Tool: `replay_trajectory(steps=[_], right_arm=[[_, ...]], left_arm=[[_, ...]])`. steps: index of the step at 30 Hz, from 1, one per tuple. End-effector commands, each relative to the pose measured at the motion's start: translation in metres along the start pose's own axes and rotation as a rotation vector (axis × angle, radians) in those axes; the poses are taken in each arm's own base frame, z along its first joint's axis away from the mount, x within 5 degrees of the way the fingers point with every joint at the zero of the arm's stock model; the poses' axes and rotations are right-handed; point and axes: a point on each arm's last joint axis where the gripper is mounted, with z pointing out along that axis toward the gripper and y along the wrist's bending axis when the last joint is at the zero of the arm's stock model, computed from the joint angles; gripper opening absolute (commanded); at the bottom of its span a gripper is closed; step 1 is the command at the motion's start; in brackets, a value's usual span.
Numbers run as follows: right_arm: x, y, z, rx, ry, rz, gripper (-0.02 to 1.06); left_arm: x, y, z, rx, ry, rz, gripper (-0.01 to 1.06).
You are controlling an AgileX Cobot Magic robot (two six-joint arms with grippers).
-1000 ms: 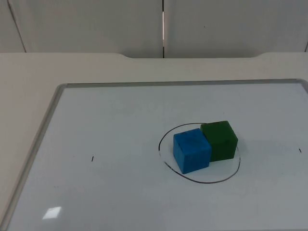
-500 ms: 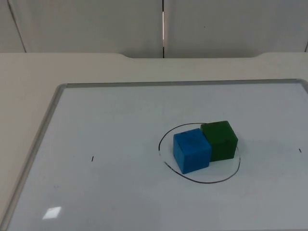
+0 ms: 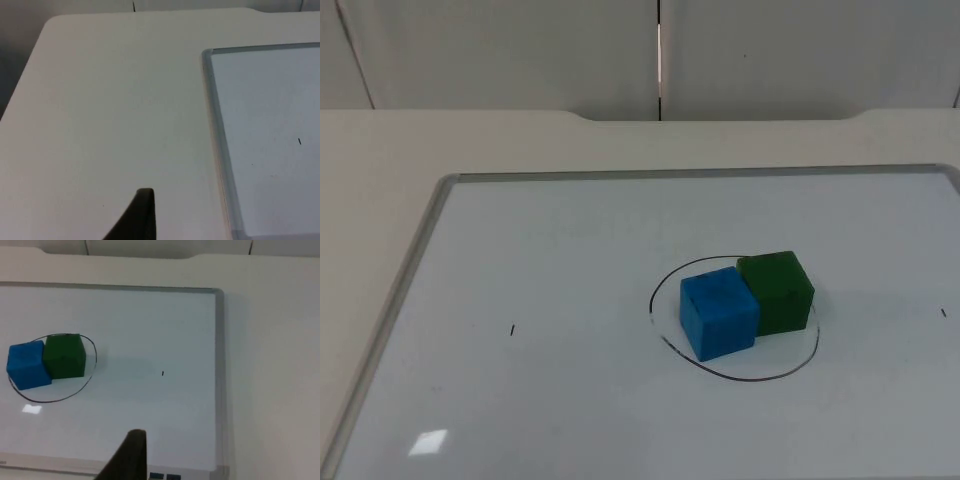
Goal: Push the two cubes into the marked area.
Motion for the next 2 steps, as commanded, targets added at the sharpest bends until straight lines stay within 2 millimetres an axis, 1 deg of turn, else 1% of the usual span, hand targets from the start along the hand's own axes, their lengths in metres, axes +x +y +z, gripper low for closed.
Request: replay_trajectory(steps=[1, 2], right_arm=[[0.0002, 0.0004, -0.0001, 0.027, -0.008, 0.008, 1.05], [0.0002, 0.0005, -0.0001, 0.042, -0.008, 0.015, 1.05]], left_arm=[[0.0009, -0.0008, 0.0008, 0.003, 0.001, -0.007, 1.05], [0.0009, -0.0008, 0.0008, 0.003, 0.001, -0.007, 1.05]])
